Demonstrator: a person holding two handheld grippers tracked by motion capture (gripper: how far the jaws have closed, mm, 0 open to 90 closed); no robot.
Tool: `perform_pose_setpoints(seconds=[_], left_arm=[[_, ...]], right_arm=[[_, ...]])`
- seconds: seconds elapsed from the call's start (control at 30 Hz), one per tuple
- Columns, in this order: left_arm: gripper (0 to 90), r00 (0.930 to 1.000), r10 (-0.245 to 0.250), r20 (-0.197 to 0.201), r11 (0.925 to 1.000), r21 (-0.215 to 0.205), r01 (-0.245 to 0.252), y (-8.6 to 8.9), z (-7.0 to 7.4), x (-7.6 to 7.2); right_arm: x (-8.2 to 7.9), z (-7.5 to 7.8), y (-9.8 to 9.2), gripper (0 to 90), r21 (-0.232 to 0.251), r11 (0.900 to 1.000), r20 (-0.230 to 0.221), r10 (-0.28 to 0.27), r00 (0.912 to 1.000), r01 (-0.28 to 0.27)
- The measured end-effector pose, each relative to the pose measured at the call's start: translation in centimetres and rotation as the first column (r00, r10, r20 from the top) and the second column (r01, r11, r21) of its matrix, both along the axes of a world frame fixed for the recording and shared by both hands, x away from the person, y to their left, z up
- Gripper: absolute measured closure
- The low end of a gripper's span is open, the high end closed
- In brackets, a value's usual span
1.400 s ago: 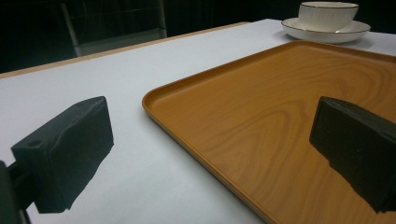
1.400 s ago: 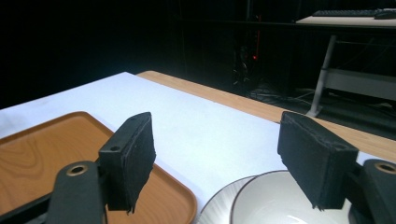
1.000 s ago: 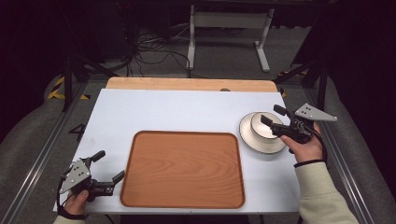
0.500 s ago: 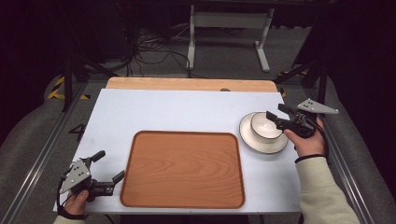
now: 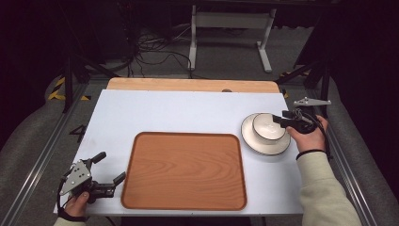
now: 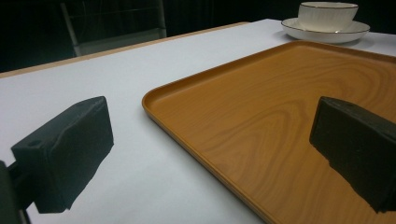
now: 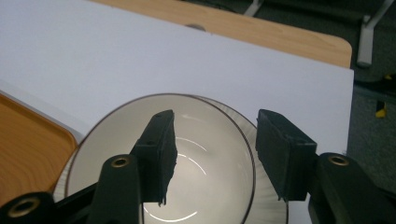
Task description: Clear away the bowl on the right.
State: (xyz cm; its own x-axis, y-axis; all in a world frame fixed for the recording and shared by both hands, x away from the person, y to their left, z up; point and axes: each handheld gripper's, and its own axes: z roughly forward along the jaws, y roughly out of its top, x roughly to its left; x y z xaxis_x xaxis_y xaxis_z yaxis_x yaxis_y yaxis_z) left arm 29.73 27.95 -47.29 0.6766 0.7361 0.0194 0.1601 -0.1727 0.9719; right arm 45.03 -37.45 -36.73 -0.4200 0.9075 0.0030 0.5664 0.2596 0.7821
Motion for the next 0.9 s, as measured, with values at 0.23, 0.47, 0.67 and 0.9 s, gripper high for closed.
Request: perform_pose_setpoints(seconds=[0.23, 0.47, 0.67, 0.9], left_arm=[[0.3, 1.0, 0.001, 0.002, 1.0, -0.004, -0.001, 0.0, 0.0, 0.0], [0.2, 1.0, 0.001, 0.006, 1.0, -0.004, -0.001, 0.0, 0.0, 0.0], [0.3, 1.0, 0.001, 0.004, 1.0, -0.003, -0.001, 0.0, 0.0, 0.0], [0.3, 1.0, 0.0, 0.005, 1.0, -0.003, 0.0, 0.0, 0.0, 0.0]], right_arm=[[1.1, -0.2, -0.2, 50.0, -0.037, 0.998, -0.1, -0.047, 0.9938, 0.044], [1.7, -1.1, -0.7, 53.3, -0.009, 0.997, -0.19, -0.073, 0.979, 0.073], [2.0, -2.0, -0.7, 57.3, -0.008, 0.996, -0.229, -0.089, 0.9693, 0.09], [2.4, -2.8, -0.4, 63.8, -0.035, 0.992, -0.264, -0.125, 0.9563, 0.12]])
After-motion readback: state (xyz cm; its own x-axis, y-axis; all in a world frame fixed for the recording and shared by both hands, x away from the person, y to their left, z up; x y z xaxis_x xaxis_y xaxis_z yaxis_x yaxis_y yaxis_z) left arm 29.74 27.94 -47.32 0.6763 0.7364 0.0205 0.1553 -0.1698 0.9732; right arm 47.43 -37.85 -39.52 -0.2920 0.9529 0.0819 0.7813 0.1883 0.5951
